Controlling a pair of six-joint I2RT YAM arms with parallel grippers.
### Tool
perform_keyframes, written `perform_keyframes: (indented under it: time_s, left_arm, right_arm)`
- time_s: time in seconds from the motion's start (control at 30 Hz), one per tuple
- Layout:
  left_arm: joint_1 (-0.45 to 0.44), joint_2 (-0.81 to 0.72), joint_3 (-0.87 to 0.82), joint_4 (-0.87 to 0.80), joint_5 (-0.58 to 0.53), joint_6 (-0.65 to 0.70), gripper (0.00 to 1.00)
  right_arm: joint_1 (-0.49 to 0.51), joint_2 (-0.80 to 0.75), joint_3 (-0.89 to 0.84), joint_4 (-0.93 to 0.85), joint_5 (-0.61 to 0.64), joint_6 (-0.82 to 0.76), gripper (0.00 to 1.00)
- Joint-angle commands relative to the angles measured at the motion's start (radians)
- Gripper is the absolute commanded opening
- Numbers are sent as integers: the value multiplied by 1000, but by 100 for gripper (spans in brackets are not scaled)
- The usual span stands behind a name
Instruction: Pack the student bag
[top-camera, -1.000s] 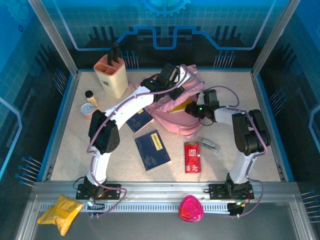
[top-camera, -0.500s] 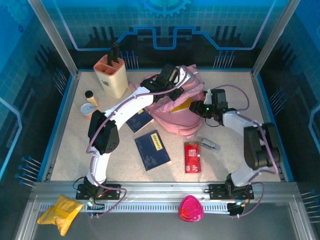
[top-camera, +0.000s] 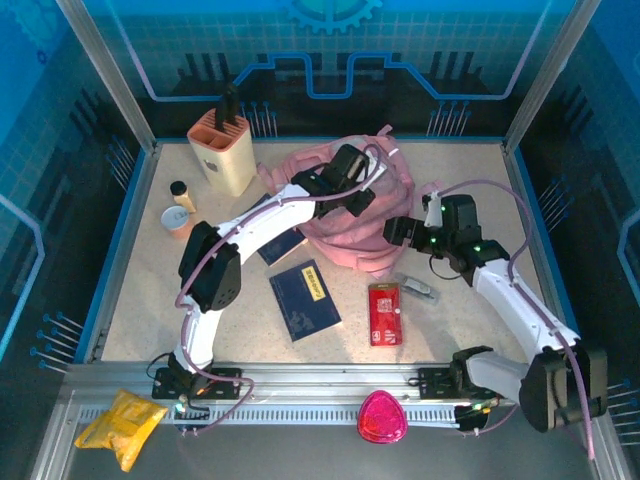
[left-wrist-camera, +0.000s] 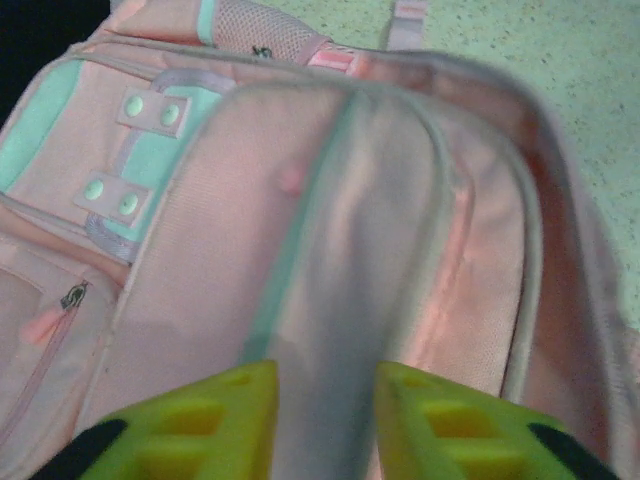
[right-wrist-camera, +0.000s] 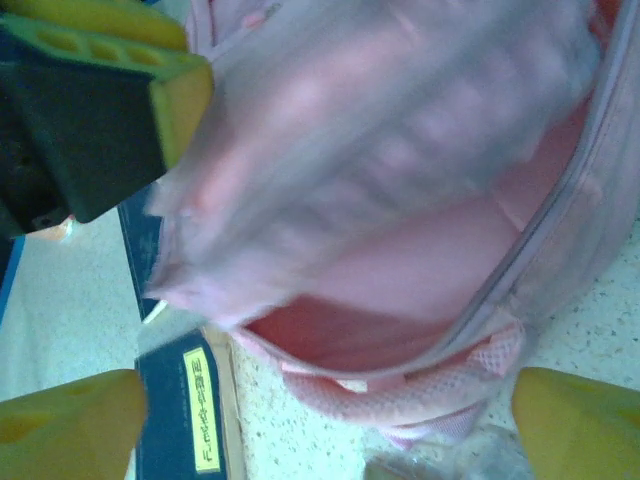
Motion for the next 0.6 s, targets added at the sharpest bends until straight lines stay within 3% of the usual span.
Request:
perform_keyframes:
  time_s: [0.0, 0.17, 0.57]
  left_arm:
    - [-22, -138, -98, 54, 74, -126, 41]
    - [-39, -355, -339, 123, 45, -348, 57]
    - [-61, -815, -995, 146, -59, -891, 70]
  right_arm:
    - [22, -45, -13, -73, -52, -34, 100]
    - [37, -44, -12, -103, -111, -49, 100]
    - [253, 29, -78, -162, -39, -83, 95]
